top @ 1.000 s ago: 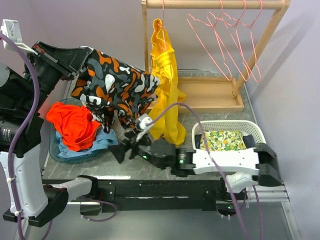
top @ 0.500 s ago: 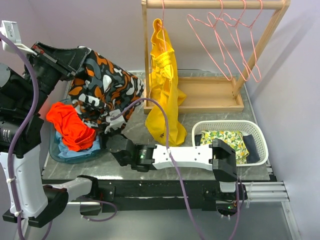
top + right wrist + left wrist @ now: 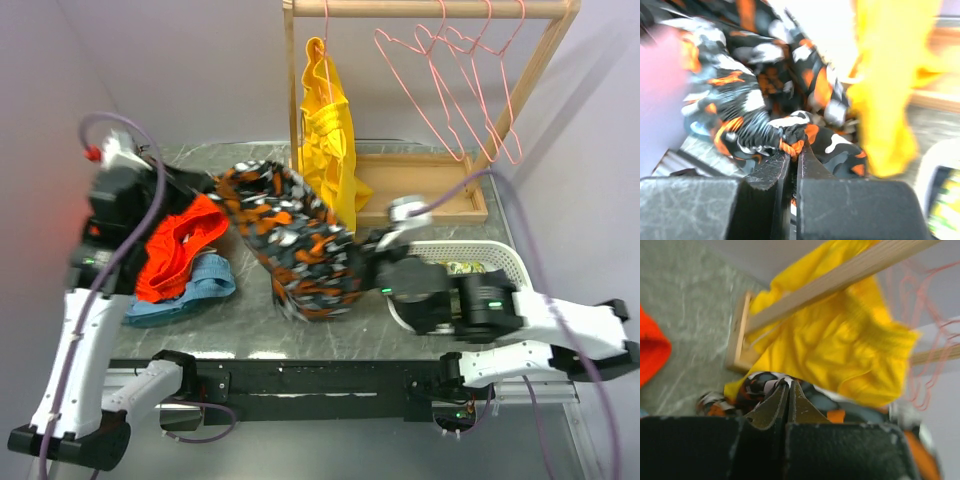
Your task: Place the shorts on the hanger
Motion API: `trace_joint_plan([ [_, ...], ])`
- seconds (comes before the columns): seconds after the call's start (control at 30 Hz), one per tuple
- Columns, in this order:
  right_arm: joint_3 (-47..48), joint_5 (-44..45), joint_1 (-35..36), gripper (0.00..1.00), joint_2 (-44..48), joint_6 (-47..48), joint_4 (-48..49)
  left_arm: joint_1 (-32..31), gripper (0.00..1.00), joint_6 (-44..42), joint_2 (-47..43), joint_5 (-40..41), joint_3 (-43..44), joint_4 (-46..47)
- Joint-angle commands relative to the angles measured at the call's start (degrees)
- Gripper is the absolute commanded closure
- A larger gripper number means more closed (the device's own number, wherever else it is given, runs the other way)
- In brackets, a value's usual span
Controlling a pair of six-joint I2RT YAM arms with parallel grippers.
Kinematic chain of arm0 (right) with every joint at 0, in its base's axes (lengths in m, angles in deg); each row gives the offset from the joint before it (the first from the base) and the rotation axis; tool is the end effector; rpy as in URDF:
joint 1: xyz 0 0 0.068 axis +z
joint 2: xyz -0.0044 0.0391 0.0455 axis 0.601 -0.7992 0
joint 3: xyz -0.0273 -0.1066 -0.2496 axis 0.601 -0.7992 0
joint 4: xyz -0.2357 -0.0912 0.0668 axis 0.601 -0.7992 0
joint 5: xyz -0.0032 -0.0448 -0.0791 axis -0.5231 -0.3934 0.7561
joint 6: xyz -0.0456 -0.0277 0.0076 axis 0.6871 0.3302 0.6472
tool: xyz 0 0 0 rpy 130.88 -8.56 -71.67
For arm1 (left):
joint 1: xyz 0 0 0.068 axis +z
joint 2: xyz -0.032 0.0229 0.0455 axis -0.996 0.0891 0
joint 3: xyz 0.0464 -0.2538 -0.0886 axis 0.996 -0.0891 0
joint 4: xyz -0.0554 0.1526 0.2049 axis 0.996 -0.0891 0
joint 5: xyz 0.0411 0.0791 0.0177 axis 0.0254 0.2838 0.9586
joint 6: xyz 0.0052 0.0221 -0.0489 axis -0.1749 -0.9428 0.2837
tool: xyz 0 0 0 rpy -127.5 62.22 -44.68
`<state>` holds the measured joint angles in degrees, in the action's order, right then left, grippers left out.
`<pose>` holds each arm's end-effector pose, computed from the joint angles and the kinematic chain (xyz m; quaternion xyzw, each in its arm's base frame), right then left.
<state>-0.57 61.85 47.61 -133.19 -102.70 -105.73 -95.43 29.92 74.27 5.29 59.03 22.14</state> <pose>0.0477 0.1999 0.4460 -0.0914 0.7662 0.2486 0.5855 0.1682 -0.0313 0.4695 -0.2652 0.7166 -0.3297 0.5545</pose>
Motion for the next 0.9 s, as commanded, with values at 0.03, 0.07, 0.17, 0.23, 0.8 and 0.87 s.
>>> trace_joint_plan([
  [0.03, 1.76, 3.25, -0.09, 1.00, 2.84, 4.31, -16.49, 0.09, 0.89, 5.89, -7.01, -10.21, -24.04, 14.41],
  [0.07, 0.97, 1.32, -0.09, 1.00, 3.54, 5.72, -15.44, 0.09, 0.81, 4.93, -8.06, -12.66, -25.57, 14.42],
  [0.17, -3.34, -5.36, 0.08, 1.00, 3.47, 6.70, -14.81, 0.09, 0.60, -0.78, -9.73, -13.22, -25.50, 9.95],
  [0.23, -7.36, -7.66, 1.13, 1.00, 2.50, 4.25, -14.90, 0.09, 0.49, -5.18, -10.35, -11.99, -21.65, 5.22],
  [0.8, -35.60, -14.87, 16.52, 1.00, -10.32, -19.01, 10.77, -27.05, 0.48, -12.75, 0.44, 2.75, -22.33, -1.84],
  [0.87, -36.74, -14.17, 18.01, 1.00, -13.23, -23.85, 10.68, -31.96, 0.49, -12.49, 3.96, 7.07, -22.07, -2.63],
])
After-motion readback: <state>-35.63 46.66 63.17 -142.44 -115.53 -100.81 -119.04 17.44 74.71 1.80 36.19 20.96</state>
